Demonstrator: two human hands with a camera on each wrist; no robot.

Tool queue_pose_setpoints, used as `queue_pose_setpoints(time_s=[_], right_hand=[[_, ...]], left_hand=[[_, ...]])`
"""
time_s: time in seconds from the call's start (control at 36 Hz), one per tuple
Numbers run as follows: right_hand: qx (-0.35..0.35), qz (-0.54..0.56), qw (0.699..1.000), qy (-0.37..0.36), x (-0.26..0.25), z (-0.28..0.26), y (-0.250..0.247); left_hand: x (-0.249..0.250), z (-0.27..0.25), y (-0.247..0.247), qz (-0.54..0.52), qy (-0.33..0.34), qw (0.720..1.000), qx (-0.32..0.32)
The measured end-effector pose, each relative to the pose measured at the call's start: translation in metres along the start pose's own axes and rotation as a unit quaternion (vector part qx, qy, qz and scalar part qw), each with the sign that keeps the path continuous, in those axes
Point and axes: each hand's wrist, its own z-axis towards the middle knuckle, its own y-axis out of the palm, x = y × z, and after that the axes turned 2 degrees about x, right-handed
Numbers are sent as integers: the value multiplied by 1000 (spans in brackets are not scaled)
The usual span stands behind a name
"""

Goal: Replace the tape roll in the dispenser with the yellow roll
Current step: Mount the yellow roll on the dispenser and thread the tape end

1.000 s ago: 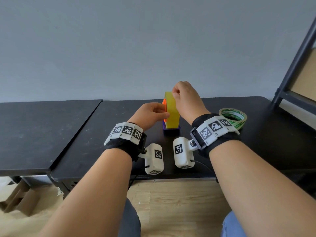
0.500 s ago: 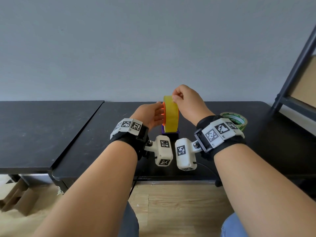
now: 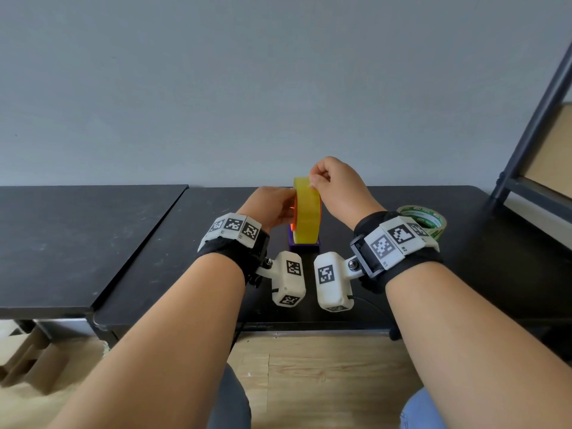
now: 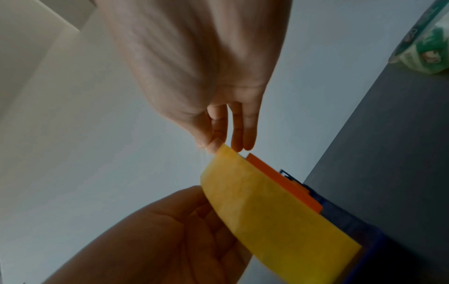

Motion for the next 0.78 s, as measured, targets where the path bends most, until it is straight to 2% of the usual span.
queue_pose_setpoints(time_s=[0.17,0.28,0.33,0.44,0.53,0.67,0.78], right_hand=[[18,13,1000,13,0,0,0],[21,16,1000,16,0,-2,1],[17,10,1000,10,-1,-2,1],[9,7,1000,9,-1,-3,1],[7,13,1000,10,-1,-4,1],[3,15,1000,3,-4,-5,2],[5,16,1000,0,-3,-7,1]], left_hand=[[-6,1,-5,79,51,995,-31],[-10,0,-11,169,89,981,-39],[-11,1,-15,184,86,978,-41],[-8,0,-14,84,21,995,-40],[-6,-2,-9,14,-35,998,-40],[-2,1,-4,2,-75,997,-2],[-1,1,-1,-54,-84,995,-6]])
